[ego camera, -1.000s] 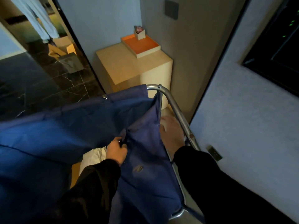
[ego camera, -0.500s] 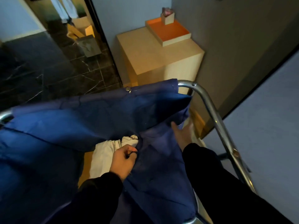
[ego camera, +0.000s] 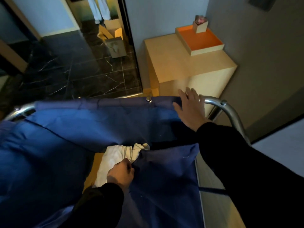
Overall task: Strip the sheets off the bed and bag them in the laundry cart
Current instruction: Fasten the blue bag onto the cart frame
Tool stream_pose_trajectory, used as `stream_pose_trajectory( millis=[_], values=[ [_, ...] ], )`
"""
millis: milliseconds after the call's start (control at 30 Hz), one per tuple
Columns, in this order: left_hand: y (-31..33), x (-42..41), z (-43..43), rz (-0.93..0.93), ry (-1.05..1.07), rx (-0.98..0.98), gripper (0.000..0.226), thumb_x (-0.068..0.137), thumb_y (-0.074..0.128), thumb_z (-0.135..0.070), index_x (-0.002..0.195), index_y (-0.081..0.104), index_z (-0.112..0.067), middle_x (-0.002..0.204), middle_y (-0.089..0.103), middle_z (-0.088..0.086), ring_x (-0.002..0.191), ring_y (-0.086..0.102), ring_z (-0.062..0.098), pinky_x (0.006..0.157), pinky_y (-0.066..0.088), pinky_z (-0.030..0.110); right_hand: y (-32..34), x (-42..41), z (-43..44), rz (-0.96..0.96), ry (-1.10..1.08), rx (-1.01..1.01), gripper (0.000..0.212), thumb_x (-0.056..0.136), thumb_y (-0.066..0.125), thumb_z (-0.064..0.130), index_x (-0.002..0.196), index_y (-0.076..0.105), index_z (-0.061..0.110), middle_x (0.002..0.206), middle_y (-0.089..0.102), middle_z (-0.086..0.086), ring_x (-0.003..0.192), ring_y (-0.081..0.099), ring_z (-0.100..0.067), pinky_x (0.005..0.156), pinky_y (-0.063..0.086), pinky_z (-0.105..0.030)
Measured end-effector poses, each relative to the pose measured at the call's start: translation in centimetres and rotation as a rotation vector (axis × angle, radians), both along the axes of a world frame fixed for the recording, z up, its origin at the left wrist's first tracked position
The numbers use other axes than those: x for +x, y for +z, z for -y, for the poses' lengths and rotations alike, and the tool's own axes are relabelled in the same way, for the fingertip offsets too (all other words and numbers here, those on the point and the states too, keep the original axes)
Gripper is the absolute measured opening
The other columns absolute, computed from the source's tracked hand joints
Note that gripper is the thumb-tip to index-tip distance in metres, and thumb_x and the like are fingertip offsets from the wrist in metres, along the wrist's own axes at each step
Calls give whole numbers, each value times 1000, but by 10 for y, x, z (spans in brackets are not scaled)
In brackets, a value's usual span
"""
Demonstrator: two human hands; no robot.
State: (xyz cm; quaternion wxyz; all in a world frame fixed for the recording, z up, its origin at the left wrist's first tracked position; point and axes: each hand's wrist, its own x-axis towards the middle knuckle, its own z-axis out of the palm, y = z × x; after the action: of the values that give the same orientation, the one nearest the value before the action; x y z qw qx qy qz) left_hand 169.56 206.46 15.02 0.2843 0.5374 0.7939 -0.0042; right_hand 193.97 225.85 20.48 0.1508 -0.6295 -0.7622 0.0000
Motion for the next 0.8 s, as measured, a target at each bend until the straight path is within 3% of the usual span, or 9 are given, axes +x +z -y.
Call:
stream_pose_trajectory(
  millis=[67, 133, 300, 400, 600, 733, 800],
  values=[
    [-2, -4, -1, -49, -44, -21, 16, 92, 49, -26, 105, 55, -20, 103, 65, 5, 95, 61, 25, 83, 47, 33, 5, -7, -22, 81, 22, -110, 42, 99, 33, 47, 127, 51, 21, 127, 56, -11, 122, 45, -31, 103, 28, -51],
    [-5, -7, 0, -90, -64, -47, 19, 92, 48, -26, 110, 53, -22, 108, 64, 3, 100, 59, 24, 88, 43, 35, 6, -14, -31, 62, 4, -184, 35, 98, 38, 44, 111, 61, 22, 107, 63, -9, 107, 52, -31, 95, 33, -47],
    [-12, -13, 2, -100, -49, -72, 30, 91, 48, -30, 121, 49, -23, 119, 58, 3, 110, 55, 24, 95, 40, 37, 3, -19, -33, 37, -73, -126, 27, 98, 47, 36, 96, 69, 20, 91, 67, -8, 88, 58, -28, 75, 34, -35],
    [-11, -17, -4, -29, -28, -32, 34, 90, 52, -28, 124, 49, -22, 121, 54, 5, 111, 54, 25, 95, 43, 36, 7, -29, -27, 93, -41, -19, 25, 97, 51, 28, 93, 72, 15, 88, 67, -9, 85, 59, -29, 72, 39, -34],
    [8, -20, -39, 167, -40, 191, 33, 86, 59, -13, 119, 56, -12, 116, 58, 10, 104, 57, 25, 91, 44, 30, 9, -39, -2, -374, -58, -87, 6, 90, 57, 19, 90, 61, 14, 86, 65, -13, 86, 58, -33, 74, 46, -39],
    [32, -23, -79, 171, -124, 337, 35, 87, 58, -13, 122, 55, -10, 113, 58, 11, 103, 59, 27, 90, 46, 35, 5, -51, 8, -321, 62, -163, 20, 88, 53, 17, 106, 60, 16, 96, 69, -10, 92, 62, -33, 80, 50, -41],
    [44, -27, -103, 139, -164, 398, 37, 90, 58, -17, 126, 54, -11, 115, 57, 12, 105, 58, 29, 91, 46, 38, 3, -57, 9, -263, 107, -155, 17, 89, 55, 22, 103, 61, 16, 95, 70, -10, 93, 62, -34, 78, 48, -38]
  ],
)
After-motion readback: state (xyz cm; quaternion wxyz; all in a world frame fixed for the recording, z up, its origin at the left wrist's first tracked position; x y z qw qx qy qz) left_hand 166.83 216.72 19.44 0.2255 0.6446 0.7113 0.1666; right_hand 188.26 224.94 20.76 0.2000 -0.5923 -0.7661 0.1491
